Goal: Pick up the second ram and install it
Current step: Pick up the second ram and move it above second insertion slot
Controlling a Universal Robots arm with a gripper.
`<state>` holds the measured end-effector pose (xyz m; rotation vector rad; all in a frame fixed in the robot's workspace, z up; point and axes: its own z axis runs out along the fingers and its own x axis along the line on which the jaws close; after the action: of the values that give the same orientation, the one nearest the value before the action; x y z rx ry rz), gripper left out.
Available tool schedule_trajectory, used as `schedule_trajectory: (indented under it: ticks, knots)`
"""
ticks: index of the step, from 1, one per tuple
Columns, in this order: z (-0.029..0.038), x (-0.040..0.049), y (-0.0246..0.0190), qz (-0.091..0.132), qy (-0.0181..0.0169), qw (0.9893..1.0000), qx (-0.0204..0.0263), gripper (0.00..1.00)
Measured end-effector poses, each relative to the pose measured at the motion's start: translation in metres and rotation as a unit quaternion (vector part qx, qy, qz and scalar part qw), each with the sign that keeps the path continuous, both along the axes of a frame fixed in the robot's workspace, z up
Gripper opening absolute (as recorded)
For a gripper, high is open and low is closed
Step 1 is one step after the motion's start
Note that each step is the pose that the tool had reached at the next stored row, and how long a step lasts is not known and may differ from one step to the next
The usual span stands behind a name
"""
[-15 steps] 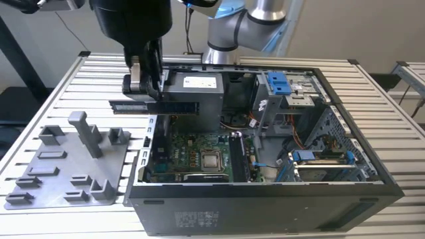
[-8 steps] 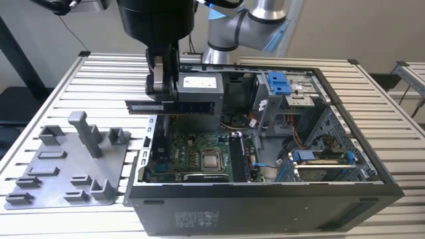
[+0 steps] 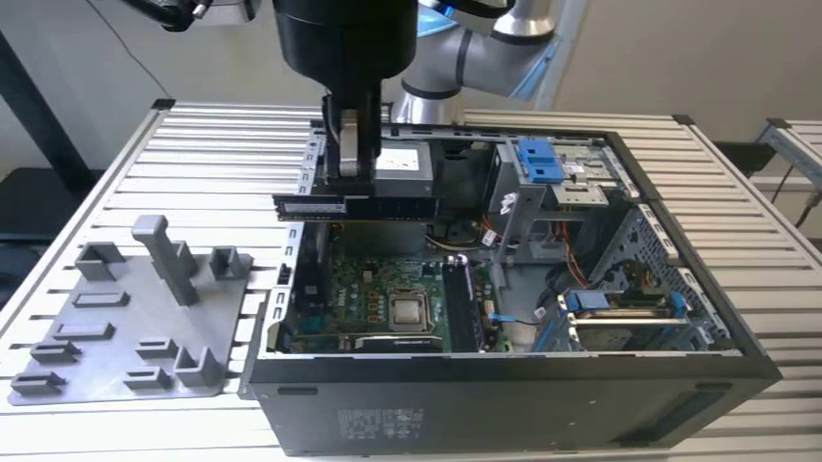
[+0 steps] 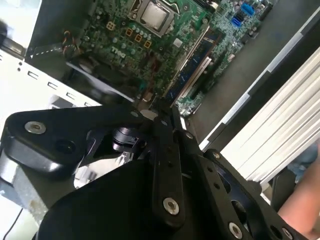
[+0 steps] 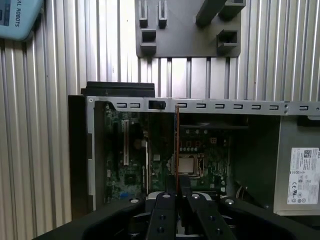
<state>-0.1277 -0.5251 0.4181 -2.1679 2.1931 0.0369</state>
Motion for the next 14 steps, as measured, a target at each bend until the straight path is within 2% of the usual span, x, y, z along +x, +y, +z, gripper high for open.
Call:
schedule_trajectory:
  ticks: [14]
  knots:
    - [0.0, 0.0361, 0.0, 0.0, 0.0, 1.0, 0.0, 0.14]
